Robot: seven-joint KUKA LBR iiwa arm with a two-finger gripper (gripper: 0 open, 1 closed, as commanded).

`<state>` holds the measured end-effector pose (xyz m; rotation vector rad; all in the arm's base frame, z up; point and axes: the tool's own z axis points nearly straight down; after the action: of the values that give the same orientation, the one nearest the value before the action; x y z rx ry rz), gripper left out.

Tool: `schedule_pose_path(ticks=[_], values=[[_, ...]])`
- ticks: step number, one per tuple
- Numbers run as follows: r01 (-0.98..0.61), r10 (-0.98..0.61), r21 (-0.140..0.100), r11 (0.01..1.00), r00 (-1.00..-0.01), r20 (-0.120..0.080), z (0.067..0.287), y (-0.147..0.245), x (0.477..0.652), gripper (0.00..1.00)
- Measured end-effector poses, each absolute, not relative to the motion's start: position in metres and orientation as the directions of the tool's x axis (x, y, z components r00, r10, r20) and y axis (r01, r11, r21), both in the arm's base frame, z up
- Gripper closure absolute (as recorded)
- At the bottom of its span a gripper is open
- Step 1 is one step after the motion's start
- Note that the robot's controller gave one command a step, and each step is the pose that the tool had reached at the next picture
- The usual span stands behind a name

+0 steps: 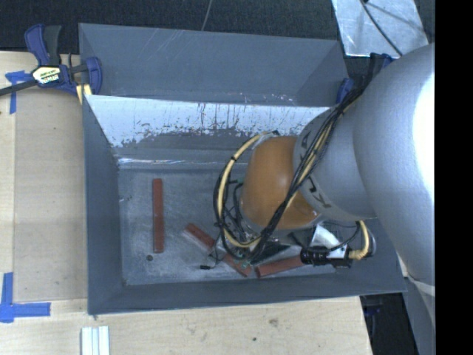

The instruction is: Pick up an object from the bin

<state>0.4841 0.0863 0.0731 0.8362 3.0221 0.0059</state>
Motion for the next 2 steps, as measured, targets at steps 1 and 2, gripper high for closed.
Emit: schedule_pose_path(ticks=[1,2], values=[[0.514,0.515,0.005,0.857,-0.857,-0.005,0.073,0.086,0.484,1.00],[0.507,0.507,-0.004,0.862,-0.862,0.004,0.122,0.078,0.492,1.00]])
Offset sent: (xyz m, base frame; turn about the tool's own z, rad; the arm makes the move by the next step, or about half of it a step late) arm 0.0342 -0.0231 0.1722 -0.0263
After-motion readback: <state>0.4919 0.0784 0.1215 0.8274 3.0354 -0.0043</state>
